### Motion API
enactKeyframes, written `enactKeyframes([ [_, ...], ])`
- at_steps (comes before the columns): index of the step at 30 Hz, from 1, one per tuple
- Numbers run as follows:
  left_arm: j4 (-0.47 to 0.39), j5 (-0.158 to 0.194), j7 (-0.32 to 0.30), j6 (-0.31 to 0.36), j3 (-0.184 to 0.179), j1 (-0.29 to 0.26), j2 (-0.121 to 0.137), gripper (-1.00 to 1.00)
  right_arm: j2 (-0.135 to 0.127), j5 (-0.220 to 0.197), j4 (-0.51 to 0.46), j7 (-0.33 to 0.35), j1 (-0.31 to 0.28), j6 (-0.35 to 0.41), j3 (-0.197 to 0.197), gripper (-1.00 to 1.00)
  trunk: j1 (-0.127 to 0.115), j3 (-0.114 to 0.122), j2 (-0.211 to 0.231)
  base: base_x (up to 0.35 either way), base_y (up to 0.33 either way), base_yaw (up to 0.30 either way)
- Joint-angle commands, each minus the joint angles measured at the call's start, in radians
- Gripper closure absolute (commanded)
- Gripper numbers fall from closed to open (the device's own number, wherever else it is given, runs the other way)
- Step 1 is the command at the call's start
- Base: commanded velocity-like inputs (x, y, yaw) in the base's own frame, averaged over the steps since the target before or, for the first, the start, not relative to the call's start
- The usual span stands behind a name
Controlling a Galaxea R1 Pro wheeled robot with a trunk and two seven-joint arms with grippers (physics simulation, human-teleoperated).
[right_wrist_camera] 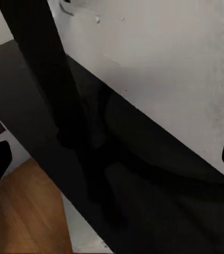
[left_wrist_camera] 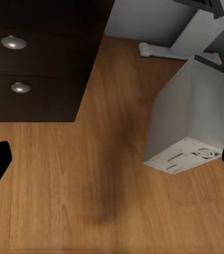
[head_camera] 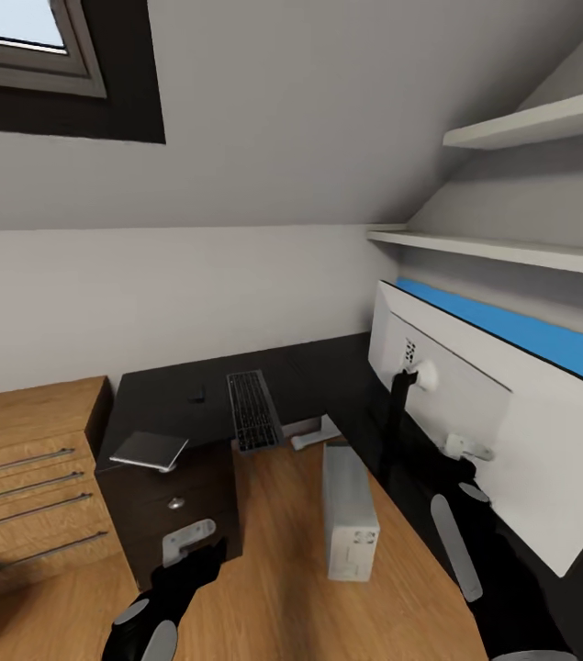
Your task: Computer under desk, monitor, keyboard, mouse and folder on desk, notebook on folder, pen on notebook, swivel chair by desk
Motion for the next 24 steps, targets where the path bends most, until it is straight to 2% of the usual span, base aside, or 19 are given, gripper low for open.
enactKeyframes([
  [1,-0.002,0.011,0.009,0.002,-0.001,-0.001,0.000,-1.00,0.000,0.005,0.015,-0.006,-0.001,-0.014,0.000,-1.00,0.000,-0.001,-0.001,0.119,-0.288,0.000],
  [3,-0.002,0.011,0.008,0.002,-0.001,-0.001,0.000,-1.00,0.000,0.027,0.038,-0.006,-0.001,-0.039,0.000,-1.00,0.000,-0.001,-0.001,0.131,-0.296,0.000],
  [4,-0.002,0.012,0.007,0.003,-0.001,0.000,0.000,-1.00,0.000,0.061,0.075,-0.006,-0.001,-0.086,-0.001,-1.00,0.000,-0.001,-0.001,0.085,-0.222,0.000],
  [8,-0.002,0.012,0.009,0.004,-0.002,0.000,0.000,-1.00,-0.005,0.084,0.135,-0.006,-0.004,-0.145,-0.001,-1.00,0.000,-0.001,-0.001,0.039,-0.105,0.000],
  [13,-0.002,0.012,0.007,0.004,-0.002,0.000,0.000,-1.00,-0.035,0.088,0.222,-0.006,-0.010,-0.180,-0.001,-1.00,0.000,-0.001,-0.001,0.006,-0.017,0.000],
  [16,-0.002,0.012,0.007,0.004,-0.002,-0.001,0.000,-1.00,-0.043,0.088,0.254,-0.006,-0.013,-0.199,-0.002,-1.00,0.000,-0.001,-0.001,0.069,-0.004,0.000],
  [24,-0.002,0.013,0.008,0.004,-0.002,-0.001,0.000,-1.00,-0.067,0.086,0.330,-0.006,-0.035,-0.240,-0.002,-1.00,0.000,-0.001,-0.001,0.265,-0.001,0.000],
])
